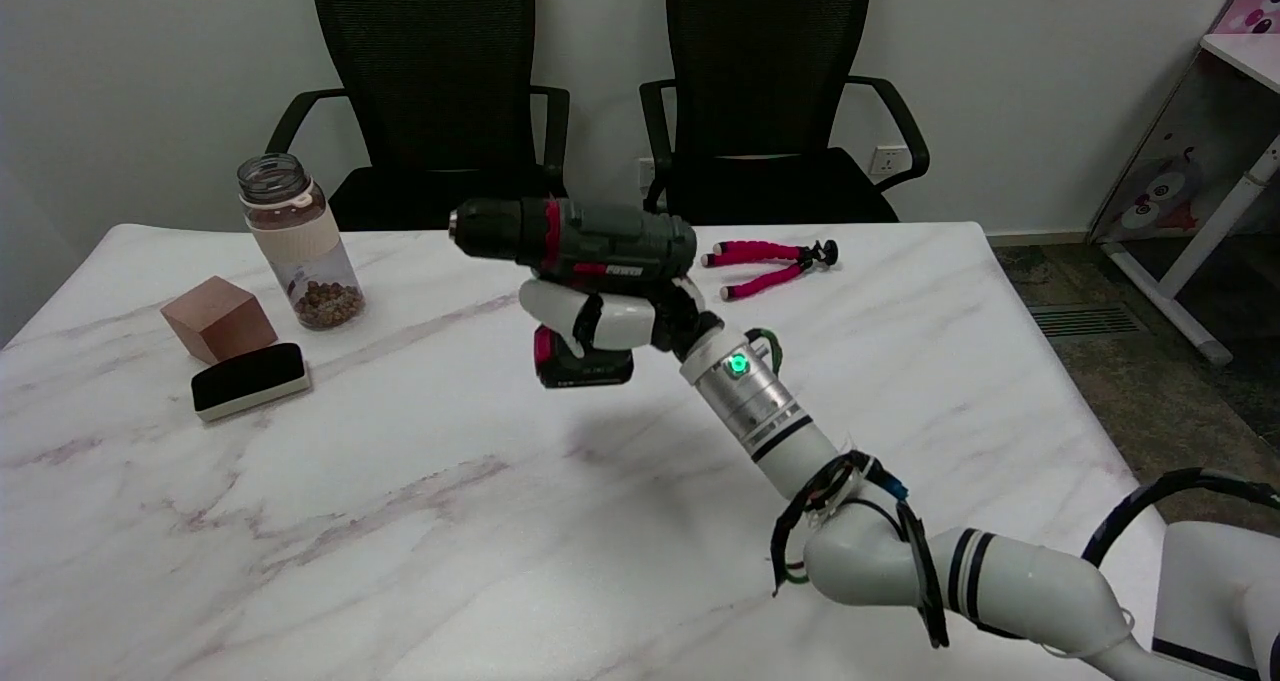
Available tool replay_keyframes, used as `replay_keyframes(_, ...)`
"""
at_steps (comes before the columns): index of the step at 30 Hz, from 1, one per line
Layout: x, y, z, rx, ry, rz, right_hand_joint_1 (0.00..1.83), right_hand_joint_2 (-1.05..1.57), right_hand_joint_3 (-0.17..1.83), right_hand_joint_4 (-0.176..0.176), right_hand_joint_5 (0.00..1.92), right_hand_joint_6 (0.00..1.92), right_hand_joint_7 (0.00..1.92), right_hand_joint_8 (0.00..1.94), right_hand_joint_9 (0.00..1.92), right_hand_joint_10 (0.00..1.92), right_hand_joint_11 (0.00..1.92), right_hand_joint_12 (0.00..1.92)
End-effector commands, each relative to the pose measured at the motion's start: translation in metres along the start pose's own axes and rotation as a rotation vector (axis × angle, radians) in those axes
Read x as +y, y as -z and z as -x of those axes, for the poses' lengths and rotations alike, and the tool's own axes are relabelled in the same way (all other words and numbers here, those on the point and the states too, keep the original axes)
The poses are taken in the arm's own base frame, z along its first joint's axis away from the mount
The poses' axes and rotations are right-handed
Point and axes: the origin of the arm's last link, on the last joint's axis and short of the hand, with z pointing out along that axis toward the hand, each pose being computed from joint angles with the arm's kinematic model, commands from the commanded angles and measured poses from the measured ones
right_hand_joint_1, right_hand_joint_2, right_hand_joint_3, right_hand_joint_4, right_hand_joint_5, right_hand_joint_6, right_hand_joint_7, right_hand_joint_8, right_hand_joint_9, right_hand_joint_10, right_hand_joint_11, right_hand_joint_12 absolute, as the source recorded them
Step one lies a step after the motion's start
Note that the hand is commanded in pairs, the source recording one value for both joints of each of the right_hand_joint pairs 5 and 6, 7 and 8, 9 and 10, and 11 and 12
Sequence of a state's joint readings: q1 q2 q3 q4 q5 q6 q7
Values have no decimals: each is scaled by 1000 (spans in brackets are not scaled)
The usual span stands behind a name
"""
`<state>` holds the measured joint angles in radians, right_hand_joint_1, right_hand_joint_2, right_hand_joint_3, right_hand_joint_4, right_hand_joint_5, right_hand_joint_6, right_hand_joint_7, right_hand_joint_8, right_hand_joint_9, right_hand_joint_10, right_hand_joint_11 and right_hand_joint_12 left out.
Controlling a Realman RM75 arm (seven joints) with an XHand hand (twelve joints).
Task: Pick up the power screwdriver.
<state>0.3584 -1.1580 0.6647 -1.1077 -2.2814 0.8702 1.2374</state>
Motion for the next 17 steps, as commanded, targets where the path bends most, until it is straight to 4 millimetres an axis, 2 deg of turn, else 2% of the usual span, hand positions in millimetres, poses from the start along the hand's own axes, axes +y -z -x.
replay_keyframes(1,-34,-42,-33,46,102,-67,917,1451,962,176,1657,1657,1657,1657,1828,1828,1920,1920)
replay_keyframes(6,-38,-49,-35,49,132,-66,926,1434,977,176,1637,1637,1637,1637,1822,1822,1920,1920)
replay_keyframes(17,-35,-48,-28,55,107,-42,930,1401,1025,176,1622,1622,1622,1622,1817,1817,1920,1920)
